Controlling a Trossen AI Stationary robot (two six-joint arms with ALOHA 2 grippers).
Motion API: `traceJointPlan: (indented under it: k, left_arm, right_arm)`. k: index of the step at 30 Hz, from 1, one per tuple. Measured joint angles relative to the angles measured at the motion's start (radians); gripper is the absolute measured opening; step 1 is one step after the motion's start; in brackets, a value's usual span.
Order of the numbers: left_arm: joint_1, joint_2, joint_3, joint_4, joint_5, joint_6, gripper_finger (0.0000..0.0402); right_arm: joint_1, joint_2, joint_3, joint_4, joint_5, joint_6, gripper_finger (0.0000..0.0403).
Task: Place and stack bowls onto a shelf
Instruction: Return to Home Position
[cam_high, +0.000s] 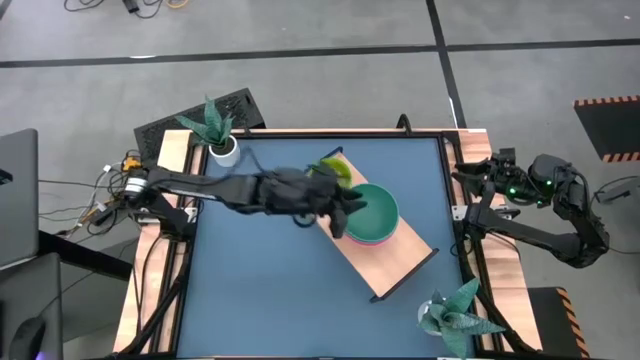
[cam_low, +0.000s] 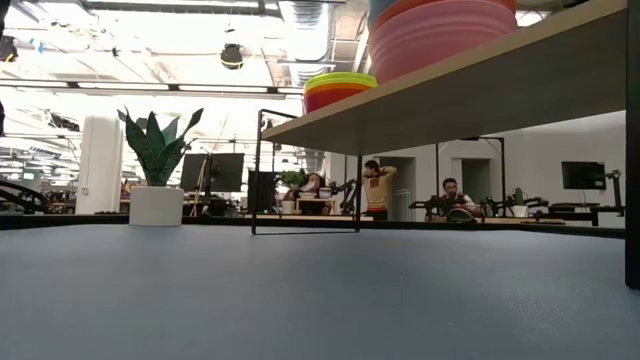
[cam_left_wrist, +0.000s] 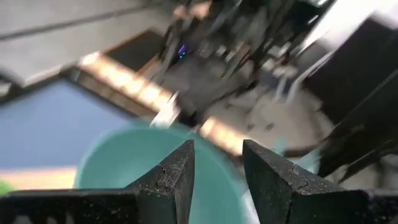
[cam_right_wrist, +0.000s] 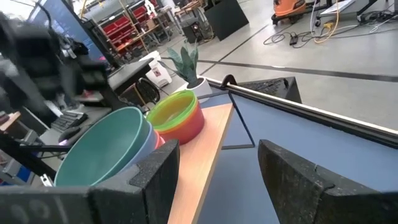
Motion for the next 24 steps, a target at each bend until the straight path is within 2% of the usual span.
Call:
traceJointPlan:
  k: [5, 7, 9, 11, 16, 19, 21, 24]
  left_arm:
    - [-0.016, -0.084, 0.027, -0.006, 0.063, 0.076, 0.0119]
    - [-0.019, -0.115, 0.028, -0.079, 0.105, 0.126, 0.0119]
    - [-0.021, -0.157, 0.028, -0.176, 0.110, 0.097, 0.0119]
    - [-0.020, -0.207, 0.030, -0.259, 0.066, 0.043, 0.0119]
    - [-0.024, -0.307, 0.030, -0.507, -0.027, -0.012, 0.0119]
    - [-0.054, -0.361, 0.018, -0.528, -0.075, 0.072, 0.0119]
    - [-0.085, -0.403, -0.009, -0.504, -0.146, 0.150, 0.0119]
    - [-0.124, -0.492, -0.103, -0.459, -0.272, 0.181, 0.0119]
  right_arm:
    - [0.000, 0.000, 0.000, -0.017, 0.002, -0.006, 0.0245]
    - [0.000, 0.000, 0.000, -0.024, 0.003, -0.010, 0.0245]
    - [0.000, 0.000, 0.000, -0.019, 0.003, 0.026, 0.0245]
    - [0.000, 0.000, 0.000, 0.019, -0.009, 0.030, 0.0245]
    - [0.001, 0.000, 0.000, 0.232, -0.160, -0.031, 0.0245]
    - [0.001, 0.000, 0.000, 0.331, -0.179, -0.052, 0.0245]
    - [0.001, 0.000, 0.000, 0.371, -0.179, -0.061, 0.0245]
    - [0.001, -0.013, 0.000, 0.417, -0.179, -0.066, 0.0245]
